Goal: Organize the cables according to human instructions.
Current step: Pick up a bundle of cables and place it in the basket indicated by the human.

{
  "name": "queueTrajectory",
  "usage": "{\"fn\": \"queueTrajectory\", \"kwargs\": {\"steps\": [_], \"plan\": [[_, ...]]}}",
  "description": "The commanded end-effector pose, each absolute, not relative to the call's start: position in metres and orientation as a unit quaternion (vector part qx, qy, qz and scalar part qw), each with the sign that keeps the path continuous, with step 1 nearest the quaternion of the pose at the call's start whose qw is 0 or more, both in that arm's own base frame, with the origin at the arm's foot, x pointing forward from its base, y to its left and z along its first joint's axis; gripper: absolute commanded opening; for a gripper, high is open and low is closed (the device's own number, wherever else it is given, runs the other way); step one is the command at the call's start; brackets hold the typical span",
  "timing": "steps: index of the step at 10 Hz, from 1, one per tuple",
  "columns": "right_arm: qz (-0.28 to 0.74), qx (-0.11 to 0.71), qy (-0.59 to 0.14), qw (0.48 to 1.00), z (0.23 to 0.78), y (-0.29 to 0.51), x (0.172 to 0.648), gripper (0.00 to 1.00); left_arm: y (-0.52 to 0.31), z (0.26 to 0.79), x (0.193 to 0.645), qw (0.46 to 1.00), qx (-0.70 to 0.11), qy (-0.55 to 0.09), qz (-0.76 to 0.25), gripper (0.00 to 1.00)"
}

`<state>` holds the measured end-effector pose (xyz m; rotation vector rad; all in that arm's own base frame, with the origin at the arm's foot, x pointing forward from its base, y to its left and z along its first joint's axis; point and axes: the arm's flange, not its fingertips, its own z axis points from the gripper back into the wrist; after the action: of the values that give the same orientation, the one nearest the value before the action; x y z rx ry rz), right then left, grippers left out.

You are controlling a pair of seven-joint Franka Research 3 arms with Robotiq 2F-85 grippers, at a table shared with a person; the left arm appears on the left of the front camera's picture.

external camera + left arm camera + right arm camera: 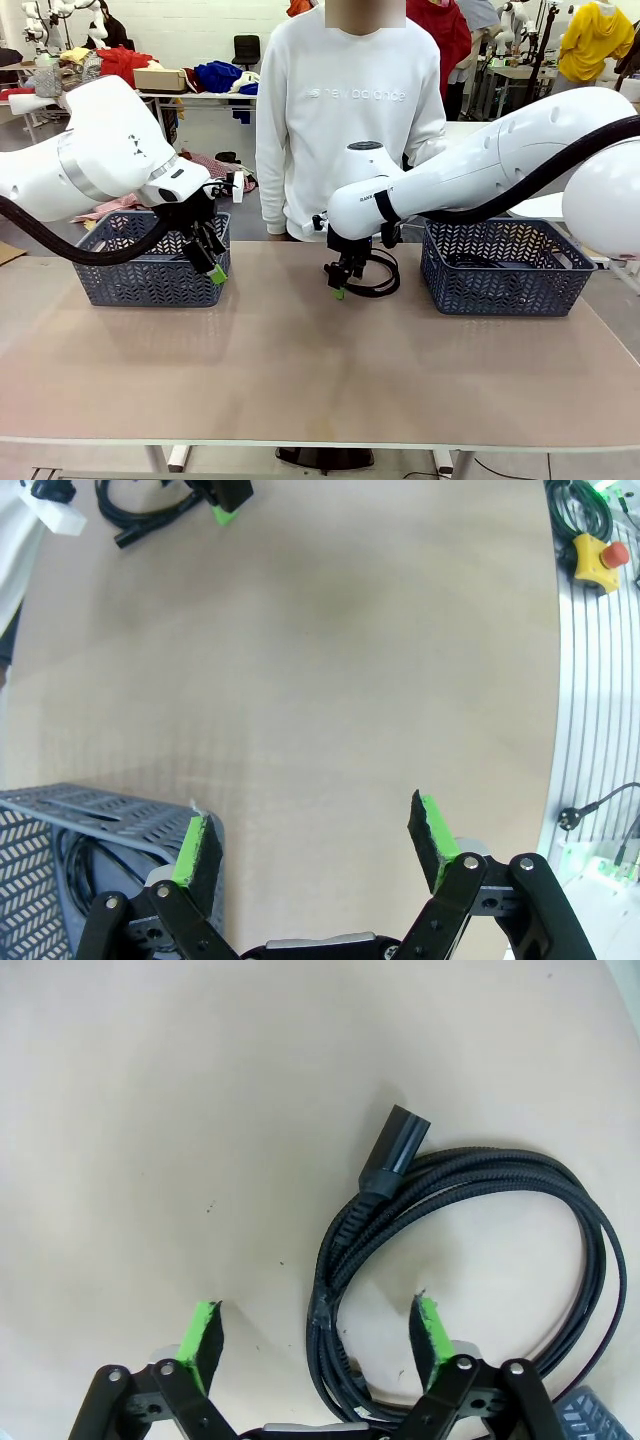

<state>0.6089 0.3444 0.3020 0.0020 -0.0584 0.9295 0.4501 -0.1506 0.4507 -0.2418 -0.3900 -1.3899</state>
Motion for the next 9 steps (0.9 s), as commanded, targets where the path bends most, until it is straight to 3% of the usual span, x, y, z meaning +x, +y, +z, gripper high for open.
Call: {"fn": "queueTrajectory", "kwargs": {"steps": [1, 2, 3, 4, 5, 6, 7, 8, 9], "plan": [[0.431, -0.014, -0.03, 0.902, 0.3057, 0.35, 0.6143, 0.8, -0.1486, 0.4522, 0.4516, 0.743, -0.112, -0.175, -0.636, 0.98], [0.427, -0.008, -0.032, 0.904, 0.3073, 0.3491, 0.6151, 0.63, -0.1486, 0.4522, 0.4516, 0.743, -0.112, -0.175, -0.636, 0.98], [0.425, -0.007, -0.033, 0.905, 0.3082, 0.3488, 0.6154, 0.6, -0.1486, 0.4522, 0.4516, 0.743, -0.112, -0.175, -0.636, 0.98], [0.423, -0.007, -0.034, 0.906, 0.3083, 0.3484, 0.6157, 0.44, -0.1486, 0.4522, 0.4516, 0.743, -0.112, -0.175, -0.636, 0.98], [0.422, -0.006, -0.033, 0.906, 0.3083, 0.3486, 0.6155, 0.4, -0.1486, 0.4522, 0.4516, 0.743, -0.112, -0.175, -0.636, 0.98], [0.422, -0.006, -0.032, 0.906, 0.308, 0.3488, 0.6156, 0.24, -0.1486, 0.4522, 0.4516, 0.743, -0.112, -0.175, -0.636, 0.98], [0.422, -0.004, -0.03, 0.906, 0.308, 0.349, 0.6155, 0.2, -0.1486, 0.4522, 0.4516, 0.743, -0.112, -0.175, -0.636, 0.98], [0.421, -0.002, -0.033, 0.906, 0.309, 0.3489, 0.6148, 0.04, -0.1486, 0.4522, 0.4516, 0.743, -0.112, -0.175, -0.636, 0.98], [0.42, 0.009, -0.039, 0.907, 0.3122, 0.3483, 0.6138, 0.0, -0.1486, 0.4522, 0.4516, 0.743, -0.112, -0.175, -0.636, 0.98]]}}
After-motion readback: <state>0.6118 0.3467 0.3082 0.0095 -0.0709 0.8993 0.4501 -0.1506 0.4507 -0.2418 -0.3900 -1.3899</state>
